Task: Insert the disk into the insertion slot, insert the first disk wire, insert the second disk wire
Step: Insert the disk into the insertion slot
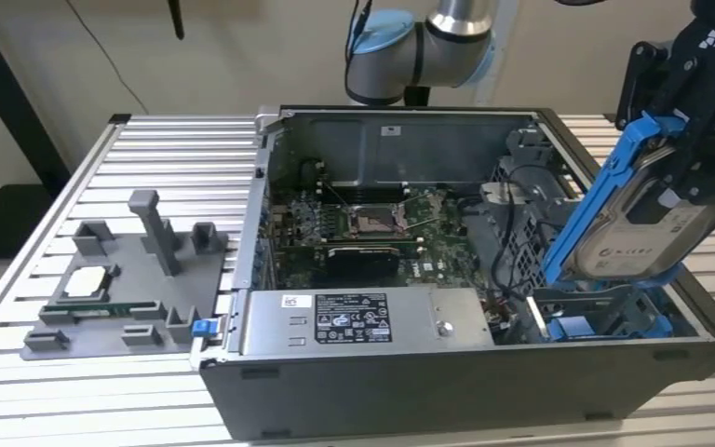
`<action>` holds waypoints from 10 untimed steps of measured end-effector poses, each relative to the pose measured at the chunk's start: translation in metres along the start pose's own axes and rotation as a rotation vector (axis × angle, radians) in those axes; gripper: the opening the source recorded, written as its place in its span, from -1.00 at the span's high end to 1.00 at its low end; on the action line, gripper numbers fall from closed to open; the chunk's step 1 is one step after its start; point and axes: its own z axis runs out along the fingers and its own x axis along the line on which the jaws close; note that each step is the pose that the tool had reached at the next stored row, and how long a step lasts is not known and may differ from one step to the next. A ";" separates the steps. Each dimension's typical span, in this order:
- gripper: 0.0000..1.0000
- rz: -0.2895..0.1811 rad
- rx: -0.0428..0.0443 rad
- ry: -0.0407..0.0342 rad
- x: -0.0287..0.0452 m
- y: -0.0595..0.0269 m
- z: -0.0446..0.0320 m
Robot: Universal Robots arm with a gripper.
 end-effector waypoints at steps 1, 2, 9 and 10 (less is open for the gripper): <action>1.00 0.000 0.0000 0.0001 0.0002 -0.0001 0.0009; 1.00 0.000 0.0000 0.0001 0.0004 -0.0002 0.0019; 1.00 0.000 0.0000 0.0000 0.0020 -0.0037 0.0087; 1.00 0.000 0.0000 0.0001 0.0020 -0.0043 0.0097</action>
